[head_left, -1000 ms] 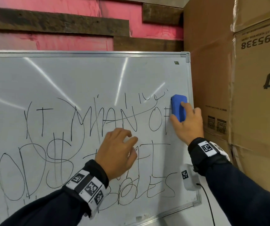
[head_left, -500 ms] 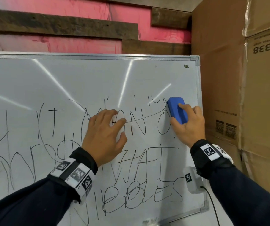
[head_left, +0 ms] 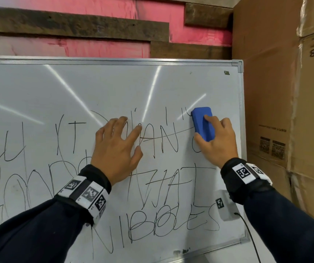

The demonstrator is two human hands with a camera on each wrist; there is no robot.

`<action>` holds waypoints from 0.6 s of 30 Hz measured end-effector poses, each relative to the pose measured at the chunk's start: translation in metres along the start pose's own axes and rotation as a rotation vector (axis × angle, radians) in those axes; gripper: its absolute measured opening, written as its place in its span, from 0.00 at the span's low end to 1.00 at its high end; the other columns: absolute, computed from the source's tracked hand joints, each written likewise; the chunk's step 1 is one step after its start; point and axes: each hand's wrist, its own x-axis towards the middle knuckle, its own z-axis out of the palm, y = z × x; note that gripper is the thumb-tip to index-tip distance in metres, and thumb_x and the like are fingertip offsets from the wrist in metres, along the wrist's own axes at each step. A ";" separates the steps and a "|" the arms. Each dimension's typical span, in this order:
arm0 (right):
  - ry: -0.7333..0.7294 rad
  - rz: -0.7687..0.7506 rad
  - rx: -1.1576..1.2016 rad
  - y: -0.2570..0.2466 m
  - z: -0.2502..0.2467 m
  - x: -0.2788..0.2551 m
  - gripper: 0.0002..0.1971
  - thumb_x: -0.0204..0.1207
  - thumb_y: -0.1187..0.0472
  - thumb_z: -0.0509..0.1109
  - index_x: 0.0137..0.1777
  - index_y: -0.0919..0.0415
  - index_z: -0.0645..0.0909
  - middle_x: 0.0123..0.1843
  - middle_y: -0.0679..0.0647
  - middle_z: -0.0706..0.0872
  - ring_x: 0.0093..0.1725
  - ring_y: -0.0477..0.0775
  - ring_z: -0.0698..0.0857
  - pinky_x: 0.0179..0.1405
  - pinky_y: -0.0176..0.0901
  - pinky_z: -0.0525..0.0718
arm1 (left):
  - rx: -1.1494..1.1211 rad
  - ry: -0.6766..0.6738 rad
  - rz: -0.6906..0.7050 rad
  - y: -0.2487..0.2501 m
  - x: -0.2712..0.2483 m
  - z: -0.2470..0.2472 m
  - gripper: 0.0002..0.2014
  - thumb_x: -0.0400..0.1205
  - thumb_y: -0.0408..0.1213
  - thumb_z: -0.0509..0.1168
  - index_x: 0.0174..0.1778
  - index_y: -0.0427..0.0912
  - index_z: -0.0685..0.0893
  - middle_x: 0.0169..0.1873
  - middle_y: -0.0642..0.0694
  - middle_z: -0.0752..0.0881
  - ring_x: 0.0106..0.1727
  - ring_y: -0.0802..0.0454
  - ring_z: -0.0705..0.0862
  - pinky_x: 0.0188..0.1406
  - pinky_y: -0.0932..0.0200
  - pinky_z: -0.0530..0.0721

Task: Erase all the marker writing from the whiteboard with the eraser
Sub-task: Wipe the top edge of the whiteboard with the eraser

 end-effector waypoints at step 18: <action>-0.060 -0.053 0.039 -0.044 0.024 -0.022 0.29 0.71 0.47 0.75 0.72 0.49 0.74 0.51 0.52 0.70 0.45 0.52 0.76 0.46 0.40 0.77 | 0.043 0.003 -0.065 -0.025 -0.007 -0.006 0.28 0.79 0.52 0.61 0.77 0.52 0.73 0.75 0.39 0.70 0.77 0.37 0.66 0.71 0.37 0.67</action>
